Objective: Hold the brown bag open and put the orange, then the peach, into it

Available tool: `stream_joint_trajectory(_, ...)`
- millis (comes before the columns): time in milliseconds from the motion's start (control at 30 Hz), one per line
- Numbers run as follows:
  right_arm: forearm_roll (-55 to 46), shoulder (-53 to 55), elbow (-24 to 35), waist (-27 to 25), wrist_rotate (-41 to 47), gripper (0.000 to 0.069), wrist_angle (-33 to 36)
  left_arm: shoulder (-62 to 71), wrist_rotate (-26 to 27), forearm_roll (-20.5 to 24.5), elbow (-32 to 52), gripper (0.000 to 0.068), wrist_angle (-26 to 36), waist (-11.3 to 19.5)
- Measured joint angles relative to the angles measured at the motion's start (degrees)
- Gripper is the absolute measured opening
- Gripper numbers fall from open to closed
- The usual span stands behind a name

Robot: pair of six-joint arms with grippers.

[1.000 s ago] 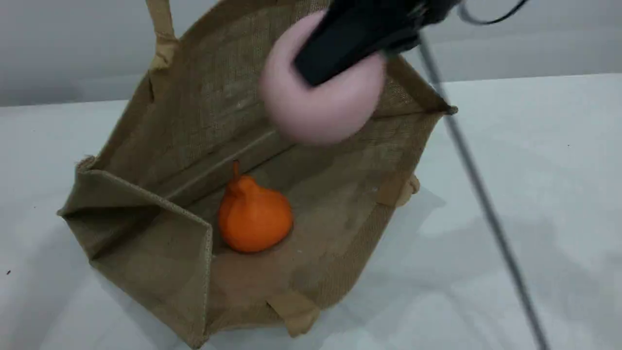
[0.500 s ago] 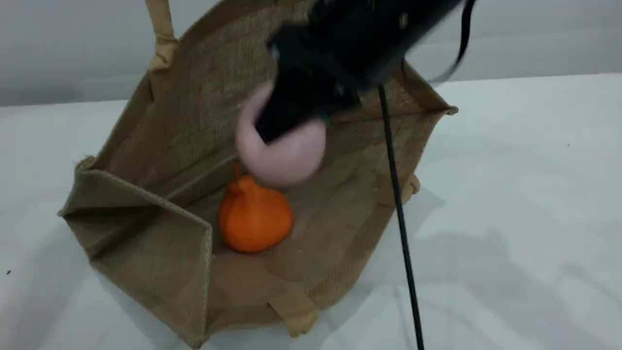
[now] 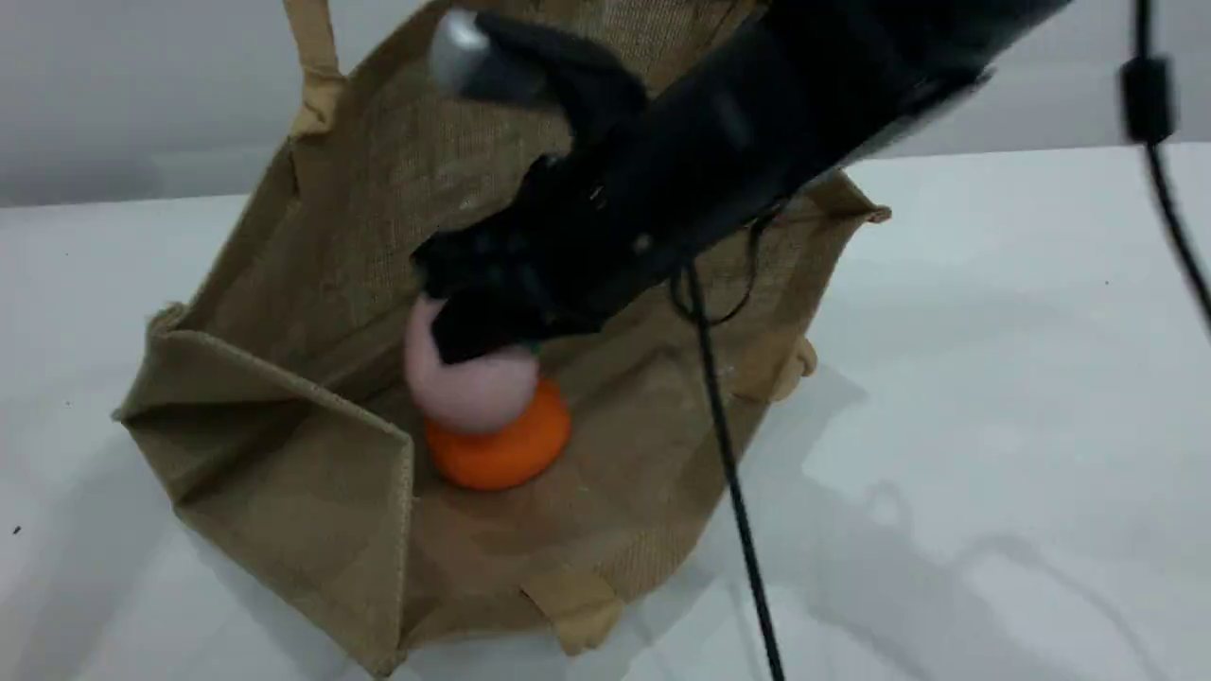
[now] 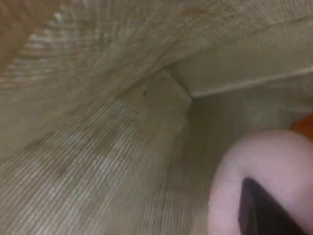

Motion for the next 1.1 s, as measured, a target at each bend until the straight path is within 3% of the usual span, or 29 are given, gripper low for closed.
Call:
stream_joint_trajectory(133,6.50,2.12,-1.23,1.11,-7.88,0.0050,-3.01,0.00,0.00,0.00,0.00,0.0091,0.00,0.00)
stream_joint_trajectory(267,6.97,2.33,-2.25,0.95,-9.71,0.0116,-3.62,0.00,0.00,-0.05,0.00,0.0091,0.00,0.00)
stream_joint_trajectory(467,6.84,2.28,-3.60,0.89,-9.83,0.0322,-5.37,0.00,-0.05,-0.09,0.00,0.0091,0.00,0.00)
stream_joint_trajectory(633,6.84,2.23,-3.97,0.89,-9.83,0.0445,-8.54,0.00,-0.05,-0.09,0.00,0.0091,0.00,0.00)
stream_joint_trajectory(1100,6.84,0.23,-3.97,0.89,-9.83,0.0470,-11.29,0.00,1.23,-0.09,0.00,0.0091,0.00,0.00)
